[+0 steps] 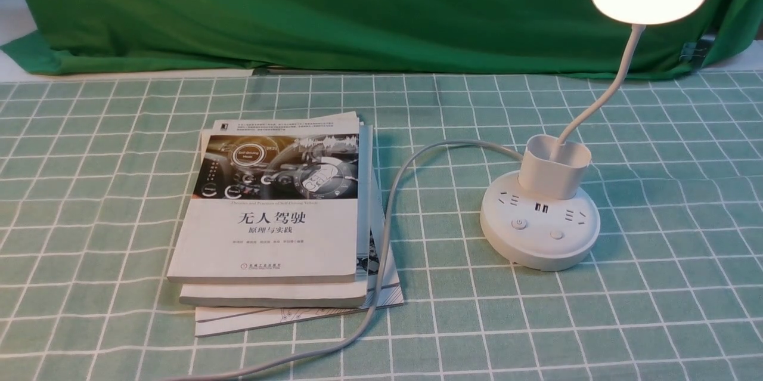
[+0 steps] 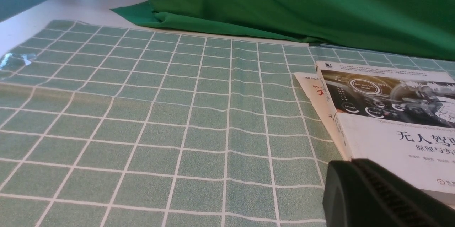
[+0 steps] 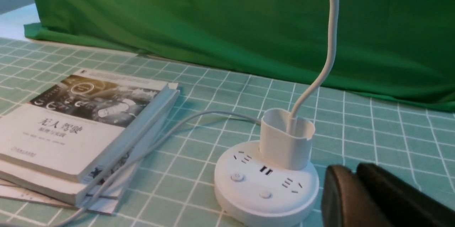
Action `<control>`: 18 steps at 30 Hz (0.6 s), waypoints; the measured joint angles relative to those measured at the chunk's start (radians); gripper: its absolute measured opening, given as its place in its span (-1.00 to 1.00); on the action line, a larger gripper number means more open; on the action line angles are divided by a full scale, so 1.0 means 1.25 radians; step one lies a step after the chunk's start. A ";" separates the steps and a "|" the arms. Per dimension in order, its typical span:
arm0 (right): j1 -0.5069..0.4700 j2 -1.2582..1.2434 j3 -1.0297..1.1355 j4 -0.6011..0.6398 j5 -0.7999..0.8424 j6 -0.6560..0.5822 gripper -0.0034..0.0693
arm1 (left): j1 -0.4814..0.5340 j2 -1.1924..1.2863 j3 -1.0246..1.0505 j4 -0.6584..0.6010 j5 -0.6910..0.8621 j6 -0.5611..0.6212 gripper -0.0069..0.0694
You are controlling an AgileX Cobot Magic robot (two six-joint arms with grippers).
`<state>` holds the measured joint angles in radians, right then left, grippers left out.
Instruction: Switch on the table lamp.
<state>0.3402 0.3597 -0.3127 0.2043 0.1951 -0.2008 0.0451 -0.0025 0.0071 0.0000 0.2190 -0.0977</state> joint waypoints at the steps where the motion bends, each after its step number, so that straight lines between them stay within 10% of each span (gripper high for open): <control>1: 0.000 0.000 0.002 0.000 -0.003 0.000 -0.58 | 0.000 0.000 0.000 0.000 0.000 0.000 -0.76; 10: -0.055 -0.002 0.198 -0.044 -0.223 0.038 -0.51 | 0.000 0.000 0.000 0.000 0.000 0.000 -0.76; 18: -0.167 -0.179 0.257 -0.163 -0.106 0.209 -0.48 | 0.000 0.000 0.000 0.000 0.000 0.000 -0.76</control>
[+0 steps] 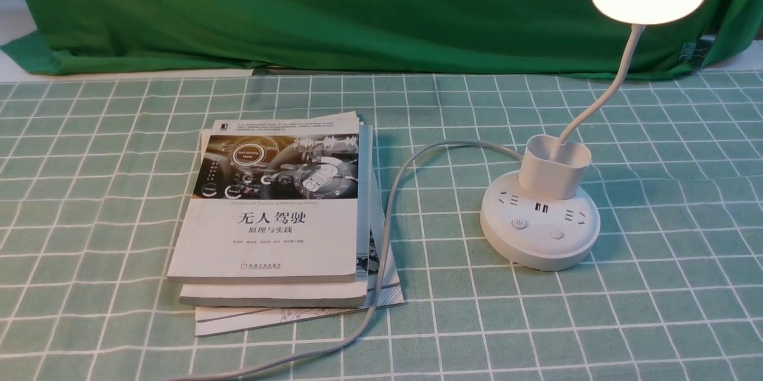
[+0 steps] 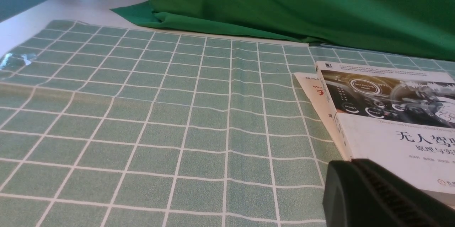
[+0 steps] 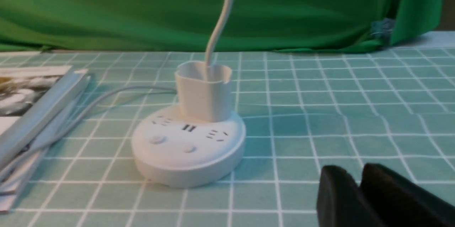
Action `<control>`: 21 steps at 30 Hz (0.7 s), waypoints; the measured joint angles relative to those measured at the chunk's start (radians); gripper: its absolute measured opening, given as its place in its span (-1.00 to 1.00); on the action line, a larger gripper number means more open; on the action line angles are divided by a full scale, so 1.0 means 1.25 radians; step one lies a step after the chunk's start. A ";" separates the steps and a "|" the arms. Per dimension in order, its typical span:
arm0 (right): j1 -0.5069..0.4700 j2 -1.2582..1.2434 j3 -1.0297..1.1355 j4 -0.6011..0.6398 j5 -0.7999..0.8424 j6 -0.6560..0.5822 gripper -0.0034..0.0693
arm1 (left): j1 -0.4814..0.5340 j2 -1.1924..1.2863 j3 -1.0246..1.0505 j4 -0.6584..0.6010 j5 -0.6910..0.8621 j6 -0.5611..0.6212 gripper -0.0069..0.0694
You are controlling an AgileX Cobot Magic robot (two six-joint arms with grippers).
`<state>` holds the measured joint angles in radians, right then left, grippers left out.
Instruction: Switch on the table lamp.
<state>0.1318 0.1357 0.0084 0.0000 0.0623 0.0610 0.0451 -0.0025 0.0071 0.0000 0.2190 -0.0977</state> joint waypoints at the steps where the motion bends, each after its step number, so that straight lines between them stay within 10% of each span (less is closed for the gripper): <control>1: -0.017 -0.040 0.001 -0.023 0.050 0.023 -0.47 | 0.000 0.000 0.000 0.000 0.000 0.000 -0.76; 21: -0.083 -0.106 0.002 -0.051 0.128 0.039 -0.35 | 0.000 0.000 0.000 0.000 0.000 0.000 -0.76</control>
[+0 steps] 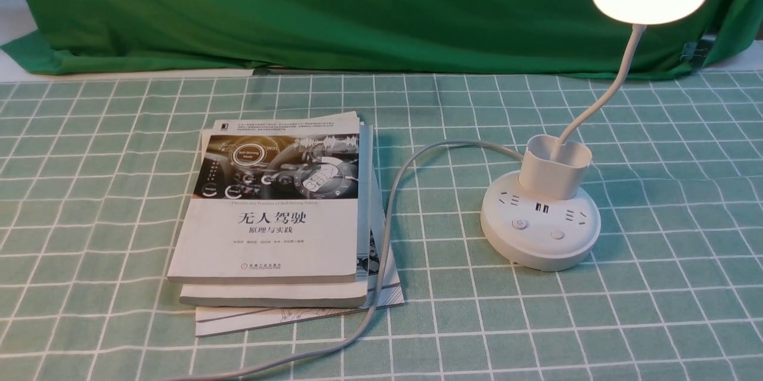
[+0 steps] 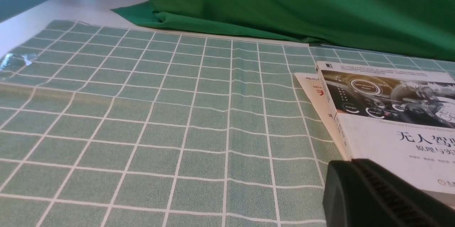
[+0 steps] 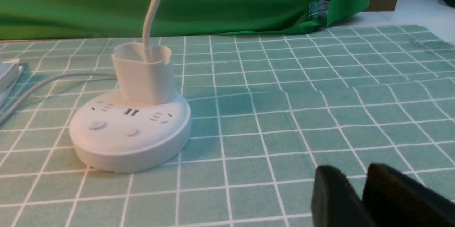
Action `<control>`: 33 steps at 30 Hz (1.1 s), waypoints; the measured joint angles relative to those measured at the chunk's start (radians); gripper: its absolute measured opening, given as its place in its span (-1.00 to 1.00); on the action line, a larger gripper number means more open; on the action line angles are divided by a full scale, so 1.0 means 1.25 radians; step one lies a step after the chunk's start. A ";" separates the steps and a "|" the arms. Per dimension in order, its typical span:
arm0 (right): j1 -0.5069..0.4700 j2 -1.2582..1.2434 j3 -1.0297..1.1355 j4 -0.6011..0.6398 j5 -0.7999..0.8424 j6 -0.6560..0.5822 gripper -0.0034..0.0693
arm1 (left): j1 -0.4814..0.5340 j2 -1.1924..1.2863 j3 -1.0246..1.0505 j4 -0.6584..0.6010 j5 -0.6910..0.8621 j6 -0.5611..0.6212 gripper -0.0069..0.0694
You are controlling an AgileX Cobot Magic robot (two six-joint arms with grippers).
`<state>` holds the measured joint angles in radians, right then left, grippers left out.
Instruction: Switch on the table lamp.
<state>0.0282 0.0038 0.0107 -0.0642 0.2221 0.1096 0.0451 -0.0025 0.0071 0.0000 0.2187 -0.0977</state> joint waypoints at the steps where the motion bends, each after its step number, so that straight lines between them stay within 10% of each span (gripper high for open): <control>1: 0.000 0.000 0.000 0.000 0.000 0.000 -0.35 | 0.000 0.000 0.000 0.000 0.000 0.000 -0.76; 33: 0.000 0.000 0.000 0.000 0.000 0.001 -0.25 | 0.000 0.000 0.000 0.000 -0.002 0.000 -0.76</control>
